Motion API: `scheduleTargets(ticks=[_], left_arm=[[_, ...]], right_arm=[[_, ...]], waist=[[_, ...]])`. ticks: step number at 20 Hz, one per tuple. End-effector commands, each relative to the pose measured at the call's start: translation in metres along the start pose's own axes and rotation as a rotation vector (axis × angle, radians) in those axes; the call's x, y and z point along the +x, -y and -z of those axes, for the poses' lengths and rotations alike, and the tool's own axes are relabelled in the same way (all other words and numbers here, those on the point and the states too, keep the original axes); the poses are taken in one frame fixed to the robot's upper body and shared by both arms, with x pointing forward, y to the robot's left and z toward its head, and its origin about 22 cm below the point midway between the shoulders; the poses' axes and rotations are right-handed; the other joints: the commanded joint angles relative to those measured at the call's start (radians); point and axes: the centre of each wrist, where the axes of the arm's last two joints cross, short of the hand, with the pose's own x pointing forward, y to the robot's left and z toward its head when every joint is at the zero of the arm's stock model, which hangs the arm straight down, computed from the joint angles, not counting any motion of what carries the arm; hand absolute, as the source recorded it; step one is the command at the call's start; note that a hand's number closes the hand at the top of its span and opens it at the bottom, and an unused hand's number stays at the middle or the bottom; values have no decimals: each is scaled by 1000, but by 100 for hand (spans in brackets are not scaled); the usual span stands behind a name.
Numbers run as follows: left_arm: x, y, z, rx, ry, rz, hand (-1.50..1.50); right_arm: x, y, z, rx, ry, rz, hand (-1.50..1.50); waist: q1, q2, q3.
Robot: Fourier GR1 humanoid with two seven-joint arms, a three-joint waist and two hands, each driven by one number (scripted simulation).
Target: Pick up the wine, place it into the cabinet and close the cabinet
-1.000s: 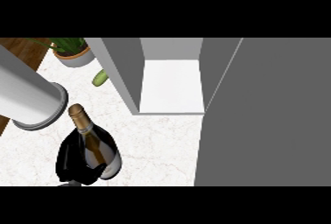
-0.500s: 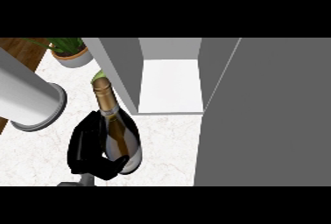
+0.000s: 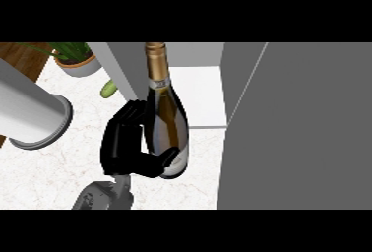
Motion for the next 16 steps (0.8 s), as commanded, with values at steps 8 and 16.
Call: scheduleTargets(ticks=[8, 16], left_arm=[[-18, 23, 48, 56, -56, 89, 150], [-67, 19, 38, 93, -71, 147, 150]], right_arm=[[37, 0, -24, 41, 70, 85, -150], [33, 0, -25, 43, 67, 76, -150]], waist=[[2, 4, -1], [-7, 5, -1]])
